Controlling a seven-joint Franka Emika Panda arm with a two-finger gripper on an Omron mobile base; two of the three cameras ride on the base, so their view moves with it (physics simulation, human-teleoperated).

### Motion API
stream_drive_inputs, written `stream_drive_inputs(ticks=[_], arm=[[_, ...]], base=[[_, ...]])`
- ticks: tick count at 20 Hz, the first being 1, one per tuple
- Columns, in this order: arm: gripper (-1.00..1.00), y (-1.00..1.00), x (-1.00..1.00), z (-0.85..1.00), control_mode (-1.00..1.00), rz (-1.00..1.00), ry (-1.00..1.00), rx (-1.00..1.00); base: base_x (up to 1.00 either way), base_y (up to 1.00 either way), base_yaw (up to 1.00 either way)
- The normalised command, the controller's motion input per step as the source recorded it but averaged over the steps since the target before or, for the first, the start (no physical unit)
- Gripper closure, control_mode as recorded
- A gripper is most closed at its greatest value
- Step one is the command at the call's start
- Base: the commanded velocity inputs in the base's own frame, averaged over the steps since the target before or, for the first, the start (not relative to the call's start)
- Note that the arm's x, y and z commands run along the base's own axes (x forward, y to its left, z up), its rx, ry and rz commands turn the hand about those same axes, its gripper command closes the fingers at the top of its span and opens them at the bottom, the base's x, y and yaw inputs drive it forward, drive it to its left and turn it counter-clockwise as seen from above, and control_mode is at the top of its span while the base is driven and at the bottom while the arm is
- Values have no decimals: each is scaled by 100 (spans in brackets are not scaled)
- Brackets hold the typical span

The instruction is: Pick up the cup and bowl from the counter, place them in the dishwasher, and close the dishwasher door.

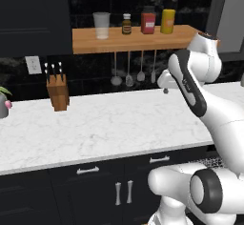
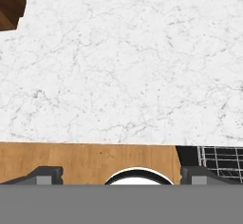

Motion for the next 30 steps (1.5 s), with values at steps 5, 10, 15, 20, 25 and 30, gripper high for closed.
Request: stream_drive_inputs(ticks=[5, 10, 15, 20, 25, 30], arm=[[-100, -6, 0, 0, 100, -1, 0, 1], [-100, 0, 0, 0, 100, 0, 0, 0], [-100, 0, 0, 0, 100, 0, 0, 0], [-100, 0, 0, 0, 100, 0, 0, 0], [-100, 0, 0, 0, 100, 0, 0, 0], [-100, 0, 0, 0, 100, 0, 0, 0]], base=[[0, -16, -5], [0, -2, -29], [0, 0, -68], [5, 10, -73], [15, 8, -62], [5, 0, -52]])
